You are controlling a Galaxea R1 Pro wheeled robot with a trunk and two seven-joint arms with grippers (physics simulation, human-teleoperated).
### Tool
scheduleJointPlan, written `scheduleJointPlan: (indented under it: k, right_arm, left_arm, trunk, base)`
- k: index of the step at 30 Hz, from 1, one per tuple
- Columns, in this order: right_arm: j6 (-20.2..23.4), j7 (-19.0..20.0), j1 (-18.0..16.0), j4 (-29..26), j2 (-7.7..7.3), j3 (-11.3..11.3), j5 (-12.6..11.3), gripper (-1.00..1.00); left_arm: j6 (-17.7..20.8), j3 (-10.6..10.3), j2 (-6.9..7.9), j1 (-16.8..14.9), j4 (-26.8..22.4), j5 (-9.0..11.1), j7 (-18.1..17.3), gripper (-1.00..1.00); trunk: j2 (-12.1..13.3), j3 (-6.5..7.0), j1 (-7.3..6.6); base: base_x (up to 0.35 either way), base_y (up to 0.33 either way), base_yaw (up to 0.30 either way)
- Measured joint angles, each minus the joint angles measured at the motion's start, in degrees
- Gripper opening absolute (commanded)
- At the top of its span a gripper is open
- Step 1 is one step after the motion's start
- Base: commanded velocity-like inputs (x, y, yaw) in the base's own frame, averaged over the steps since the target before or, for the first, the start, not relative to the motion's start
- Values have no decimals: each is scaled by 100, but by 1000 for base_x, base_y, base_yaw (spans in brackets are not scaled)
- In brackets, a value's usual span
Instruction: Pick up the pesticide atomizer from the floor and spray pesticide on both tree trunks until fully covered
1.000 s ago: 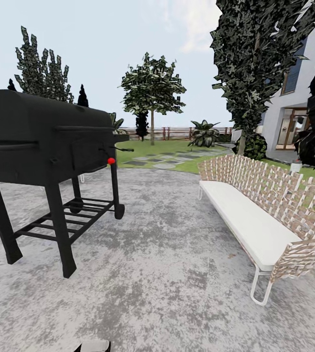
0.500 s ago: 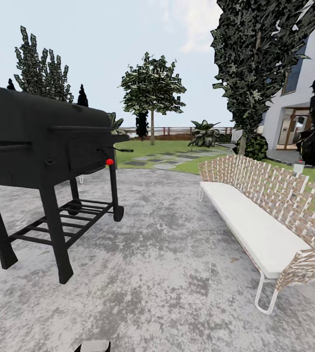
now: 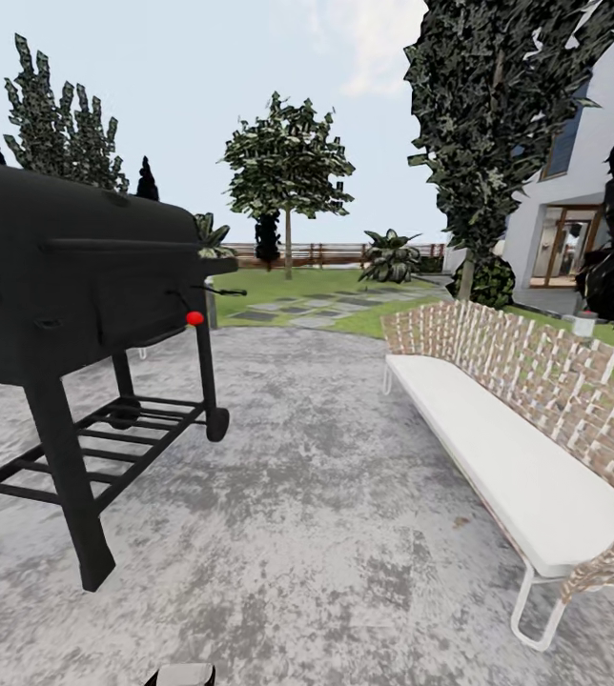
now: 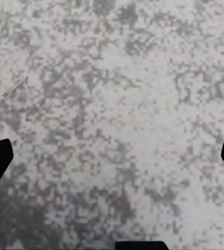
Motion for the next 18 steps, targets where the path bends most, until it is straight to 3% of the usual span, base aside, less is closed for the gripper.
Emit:
scheduleJointPlan:
  k: [18]
  right_arm:
    - [2,-26,0,0,0,-8,-9,100]
  left_arm:
    - [0,0,74,0,0,0,0,100]
  trunk:
    - [0,-92,0]
  base:
    - [339,49,-1]
